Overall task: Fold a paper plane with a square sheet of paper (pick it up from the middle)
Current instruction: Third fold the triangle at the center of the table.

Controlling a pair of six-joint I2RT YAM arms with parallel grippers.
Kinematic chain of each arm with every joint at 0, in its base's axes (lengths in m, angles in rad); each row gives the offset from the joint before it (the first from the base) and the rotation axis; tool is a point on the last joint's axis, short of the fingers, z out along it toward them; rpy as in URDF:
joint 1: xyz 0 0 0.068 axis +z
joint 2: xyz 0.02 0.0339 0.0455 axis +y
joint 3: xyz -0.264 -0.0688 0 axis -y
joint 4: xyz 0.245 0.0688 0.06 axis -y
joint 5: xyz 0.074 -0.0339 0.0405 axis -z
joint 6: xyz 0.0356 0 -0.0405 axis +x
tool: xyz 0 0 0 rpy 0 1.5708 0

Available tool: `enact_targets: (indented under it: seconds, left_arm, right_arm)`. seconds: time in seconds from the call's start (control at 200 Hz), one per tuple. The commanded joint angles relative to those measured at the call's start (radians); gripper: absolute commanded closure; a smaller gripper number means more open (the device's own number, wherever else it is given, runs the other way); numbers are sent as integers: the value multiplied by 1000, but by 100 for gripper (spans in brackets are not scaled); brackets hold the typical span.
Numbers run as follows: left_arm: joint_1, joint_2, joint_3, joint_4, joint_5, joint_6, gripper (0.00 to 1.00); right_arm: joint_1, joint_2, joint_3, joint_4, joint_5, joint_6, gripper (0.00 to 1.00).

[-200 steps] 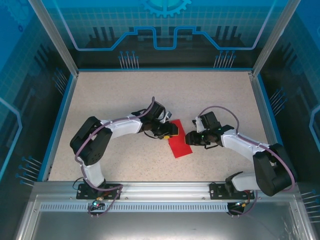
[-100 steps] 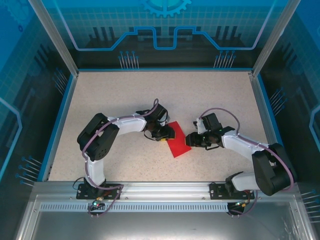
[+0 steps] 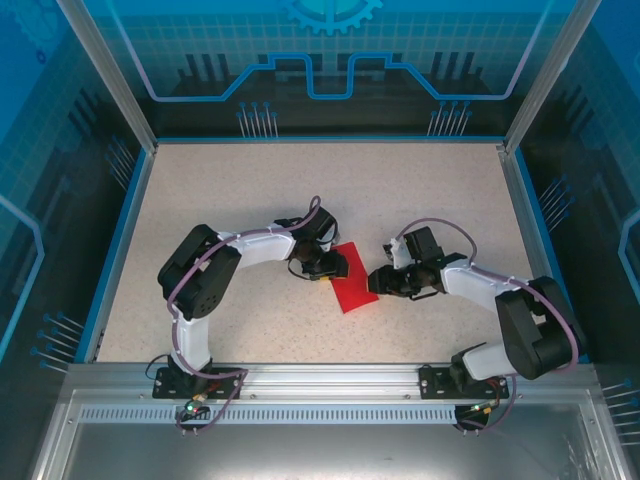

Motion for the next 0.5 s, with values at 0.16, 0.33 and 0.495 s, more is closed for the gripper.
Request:
enact_targets:
  seconds: [0.16, 0.33, 0.495]
  left_arm:
    - [-3, 17, 20, 9, 26, 22, 57]
    - [-2, 15, 23, 19, 47, 30, 56]
    - [0, 23, 26, 37, 59, 27, 55]
  right_arm:
    - [-10, 5, -25, 1, -61, 13, 58]
    - [7, -75, -12, -84, 36, -4, 59]
    - [7, -37, -14, -72, 20, 1, 59]
